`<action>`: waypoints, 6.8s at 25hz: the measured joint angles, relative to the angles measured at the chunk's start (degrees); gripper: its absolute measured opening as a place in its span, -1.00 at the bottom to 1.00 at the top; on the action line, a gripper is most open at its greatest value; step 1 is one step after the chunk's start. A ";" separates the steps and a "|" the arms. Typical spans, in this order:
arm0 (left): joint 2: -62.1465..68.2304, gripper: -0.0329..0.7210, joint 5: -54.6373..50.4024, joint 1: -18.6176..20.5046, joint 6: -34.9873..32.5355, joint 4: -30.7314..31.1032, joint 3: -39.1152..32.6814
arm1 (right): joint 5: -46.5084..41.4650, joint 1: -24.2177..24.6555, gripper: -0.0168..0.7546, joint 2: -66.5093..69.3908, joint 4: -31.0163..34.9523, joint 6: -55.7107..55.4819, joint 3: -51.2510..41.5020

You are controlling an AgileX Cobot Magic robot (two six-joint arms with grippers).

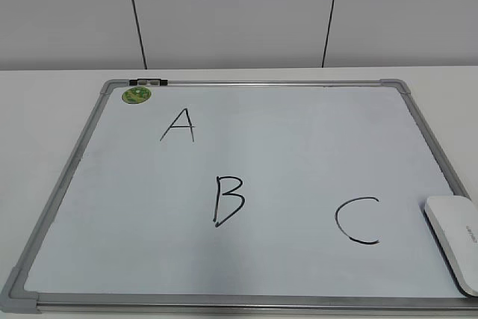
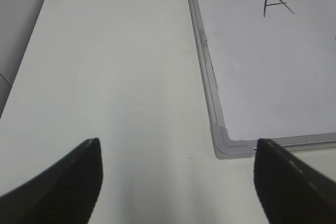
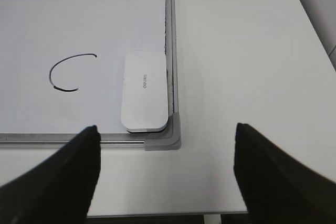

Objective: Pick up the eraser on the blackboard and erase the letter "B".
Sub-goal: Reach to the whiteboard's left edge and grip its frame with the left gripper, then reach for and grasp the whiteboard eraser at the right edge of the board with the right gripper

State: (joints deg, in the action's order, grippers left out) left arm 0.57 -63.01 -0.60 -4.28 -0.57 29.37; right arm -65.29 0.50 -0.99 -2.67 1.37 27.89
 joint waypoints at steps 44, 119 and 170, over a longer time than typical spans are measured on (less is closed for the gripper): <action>60.10 0.65 16.86 0.00 0.00 -6.42 16.53 | 0.00 0.00 0.56 0.00 0.00 0.00 0.00; 125.18 -0.52 8.94 1.66 -11.30 -20.59 57.54 | 0.00 0.00 0.56 0.00 0.00 0.00 0.00; 125.18 -0.83 8.08 2.35 -11.20 -20.81 57.81 | 24.23 0.00 0.56 65.51 5.24 0.11 6.98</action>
State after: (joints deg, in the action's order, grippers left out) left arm 125.76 -54.93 1.75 -15.48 -21.39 87.18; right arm -41.06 0.50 64.52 2.57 1.48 34.87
